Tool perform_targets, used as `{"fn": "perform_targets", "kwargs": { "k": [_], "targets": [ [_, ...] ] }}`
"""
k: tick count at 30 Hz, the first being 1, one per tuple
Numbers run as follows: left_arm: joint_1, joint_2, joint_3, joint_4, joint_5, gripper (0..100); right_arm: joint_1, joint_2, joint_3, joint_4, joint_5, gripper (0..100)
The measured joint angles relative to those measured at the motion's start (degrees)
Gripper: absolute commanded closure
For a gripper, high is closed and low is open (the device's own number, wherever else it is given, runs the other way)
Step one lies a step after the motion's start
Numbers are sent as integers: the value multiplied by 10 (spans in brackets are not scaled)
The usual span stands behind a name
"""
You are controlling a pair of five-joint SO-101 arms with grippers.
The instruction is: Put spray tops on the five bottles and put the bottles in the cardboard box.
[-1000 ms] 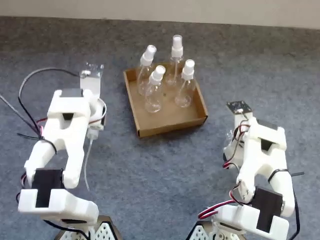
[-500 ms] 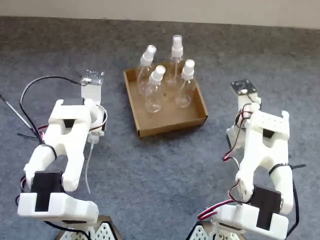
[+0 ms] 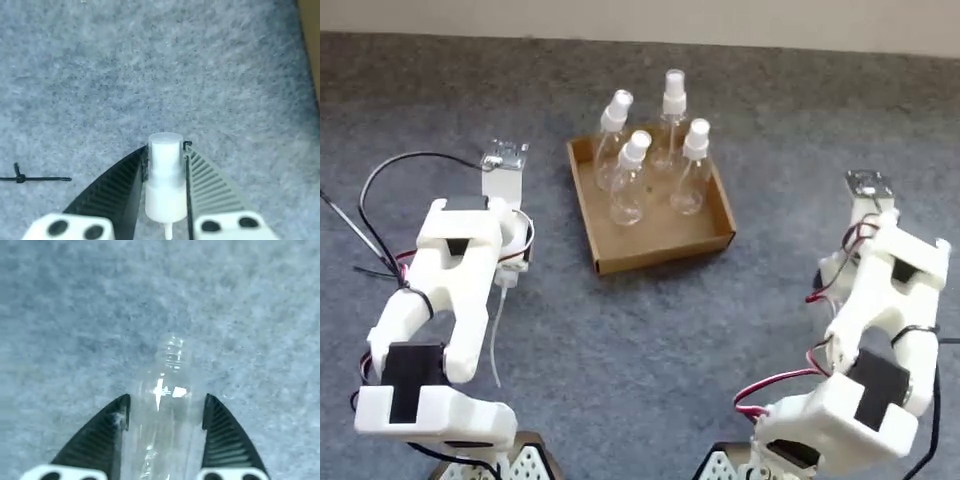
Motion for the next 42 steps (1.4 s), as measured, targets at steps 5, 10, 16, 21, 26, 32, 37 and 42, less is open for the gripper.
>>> {"fn": "perform_targets", "kwargs": {
  "k": [5, 10, 16, 21, 26, 32, 37, 42],
  "targets": [
    [0, 0, 0, 0, 0, 996, 11, 0, -1, 0, 35, 873],
    [0, 0, 1, 0, 0, 996, 11, 1, -4, 0, 41, 800],
    [0, 0, 1, -1, 0, 996, 13, 4, -2, -1, 41, 796],
    [0, 0, 1, -1, 0, 996, 4, 4, -2, -1, 32, 799],
    [0, 0, 1, -1, 0, 996, 0, 4, -33, 24, 25, 800],
    [0, 0, 1, -1, 0, 996, 0, 4, -63, 46, 22, 971],
    [0, 0, 1, -1, 0, 996, -11, 0, -84, 61, -4, 994],
    [0, -1, 1, -1, 0, 996, -41, -91, -149, 149, -62, 995]
  ]
}}
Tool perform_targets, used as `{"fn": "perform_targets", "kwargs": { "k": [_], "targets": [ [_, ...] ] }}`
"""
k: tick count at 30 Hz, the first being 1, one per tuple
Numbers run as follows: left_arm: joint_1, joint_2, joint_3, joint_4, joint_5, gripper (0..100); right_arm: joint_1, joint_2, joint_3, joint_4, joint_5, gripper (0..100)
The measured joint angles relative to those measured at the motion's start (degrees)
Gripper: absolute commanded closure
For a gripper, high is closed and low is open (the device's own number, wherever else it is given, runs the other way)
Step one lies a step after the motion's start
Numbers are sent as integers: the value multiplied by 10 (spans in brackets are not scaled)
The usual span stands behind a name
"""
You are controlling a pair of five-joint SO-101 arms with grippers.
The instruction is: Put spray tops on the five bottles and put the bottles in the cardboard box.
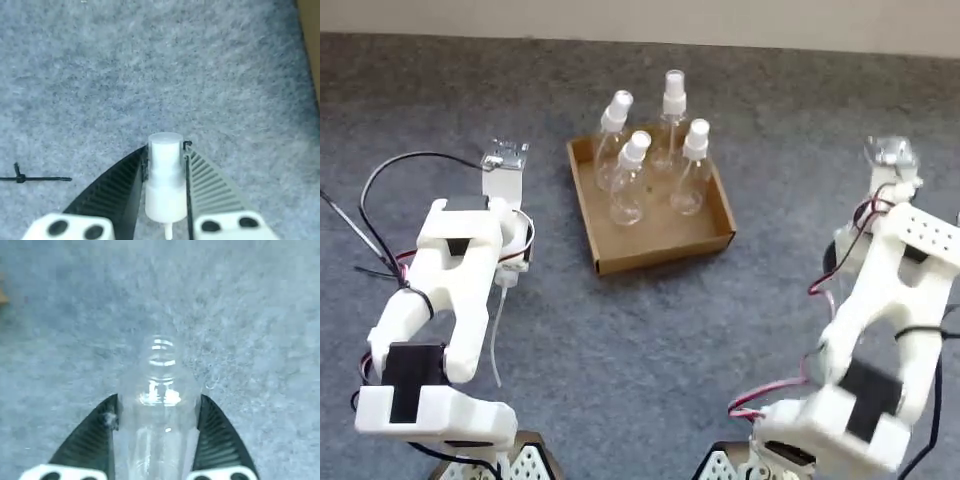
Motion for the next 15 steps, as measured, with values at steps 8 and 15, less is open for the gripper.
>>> {"fn": "perform_targets", "kwargs": {
  "k": [8, 15],
  "targets": [
    [0, -117, -35, 32, 0, 996, -172, -266, -6, 58, -91, 995],
    [27, -335, -113, 116, 0, 996, -418, -477, 196, -67, -142, 995]
  ]
}}
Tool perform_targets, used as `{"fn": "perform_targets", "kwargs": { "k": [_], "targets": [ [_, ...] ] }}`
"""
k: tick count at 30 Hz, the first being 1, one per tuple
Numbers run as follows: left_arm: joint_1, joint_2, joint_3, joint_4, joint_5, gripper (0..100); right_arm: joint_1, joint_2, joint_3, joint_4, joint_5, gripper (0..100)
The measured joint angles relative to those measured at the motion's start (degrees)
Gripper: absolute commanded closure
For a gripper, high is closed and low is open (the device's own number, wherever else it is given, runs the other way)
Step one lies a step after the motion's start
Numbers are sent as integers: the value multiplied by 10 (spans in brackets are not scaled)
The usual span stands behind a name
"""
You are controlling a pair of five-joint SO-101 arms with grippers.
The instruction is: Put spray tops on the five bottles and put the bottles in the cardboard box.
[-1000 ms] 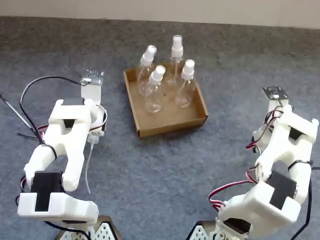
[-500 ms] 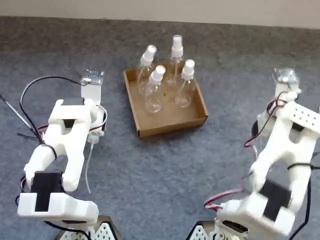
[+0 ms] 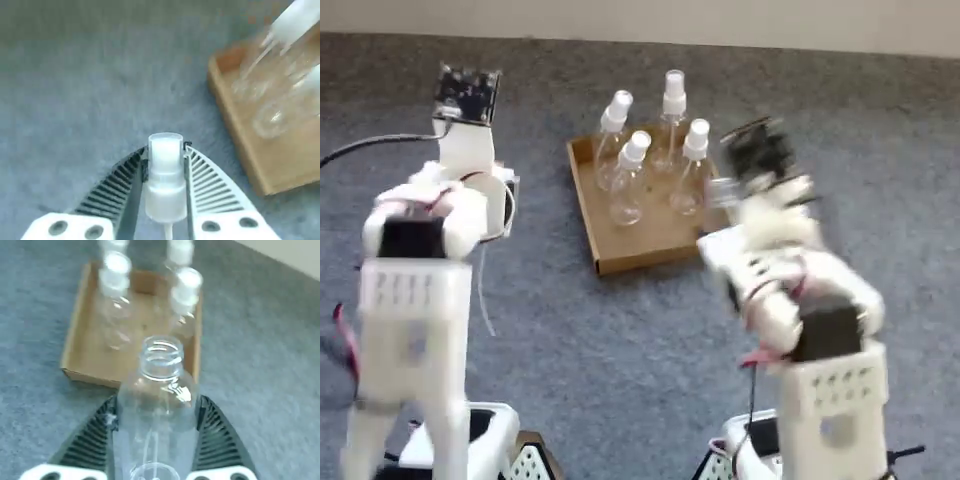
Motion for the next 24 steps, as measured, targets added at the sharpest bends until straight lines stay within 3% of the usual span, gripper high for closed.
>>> {"fn": "perform_targets", "kwargs": {
  "k": [4, 8, 17, 24],
  "targets": [
    [26, -82, -85, 22, 0, 996, -98, -45, 156, -142, -13, 995],
    [59, -98, -164, 30, 25, 996, -127, -54, 277, -250, -33, 995],
    [136, -104, -217, -2, 73, 996, -170, -72, 312, -263, -40, 995],
    [239, -105, -204, -58, 73, 996, -185, -220, 404, -272, -76, 995]
  ]
}}
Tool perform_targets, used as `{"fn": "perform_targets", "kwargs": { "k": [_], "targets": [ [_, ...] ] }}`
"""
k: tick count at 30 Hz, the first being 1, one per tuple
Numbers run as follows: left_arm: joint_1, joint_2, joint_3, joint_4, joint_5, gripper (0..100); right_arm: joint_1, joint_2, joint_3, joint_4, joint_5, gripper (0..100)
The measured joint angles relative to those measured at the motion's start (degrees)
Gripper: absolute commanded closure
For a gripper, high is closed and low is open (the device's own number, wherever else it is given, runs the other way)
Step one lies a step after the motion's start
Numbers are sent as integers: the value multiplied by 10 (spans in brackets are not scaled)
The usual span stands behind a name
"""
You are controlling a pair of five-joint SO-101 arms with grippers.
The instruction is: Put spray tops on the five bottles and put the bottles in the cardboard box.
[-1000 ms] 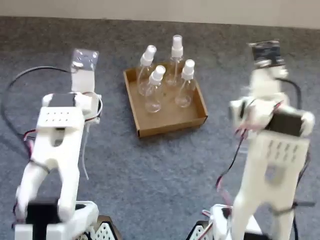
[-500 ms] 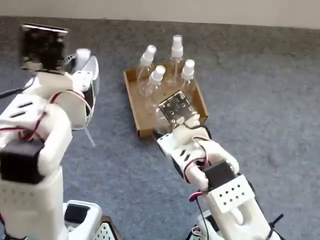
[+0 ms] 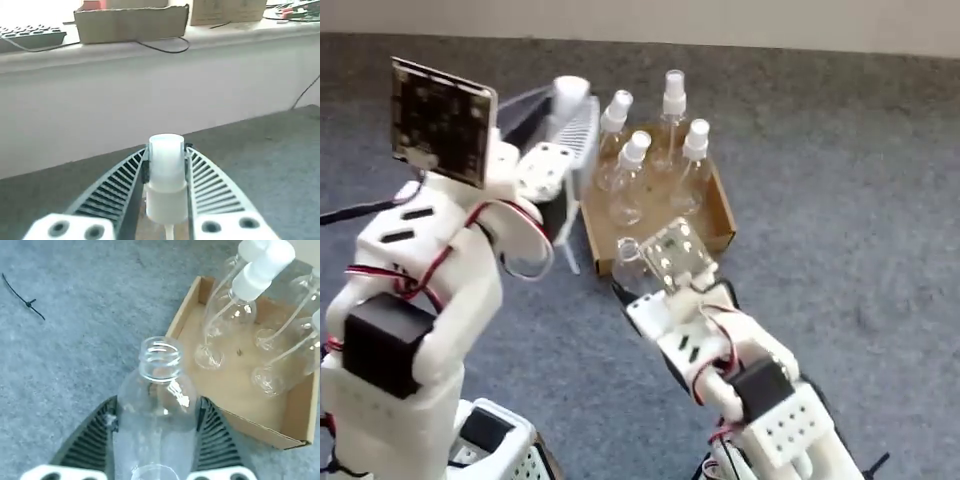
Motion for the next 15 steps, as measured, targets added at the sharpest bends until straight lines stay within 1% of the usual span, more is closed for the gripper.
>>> {"fn": "perform_targets", "kwargs": {
  "k": [3, 7, 15],
  "targets": [
    [38, 0, 0, -26, 0, 996, -1, -89, 65, -7, -1, 995],
    [57, -1, 22, -68, 0, 996, -1, -189, 128, -7, -1, 995],
    [92, 0, 119, -155, 0, 996, -1, -228, 135, 6, -1, 995]
  ]
}}
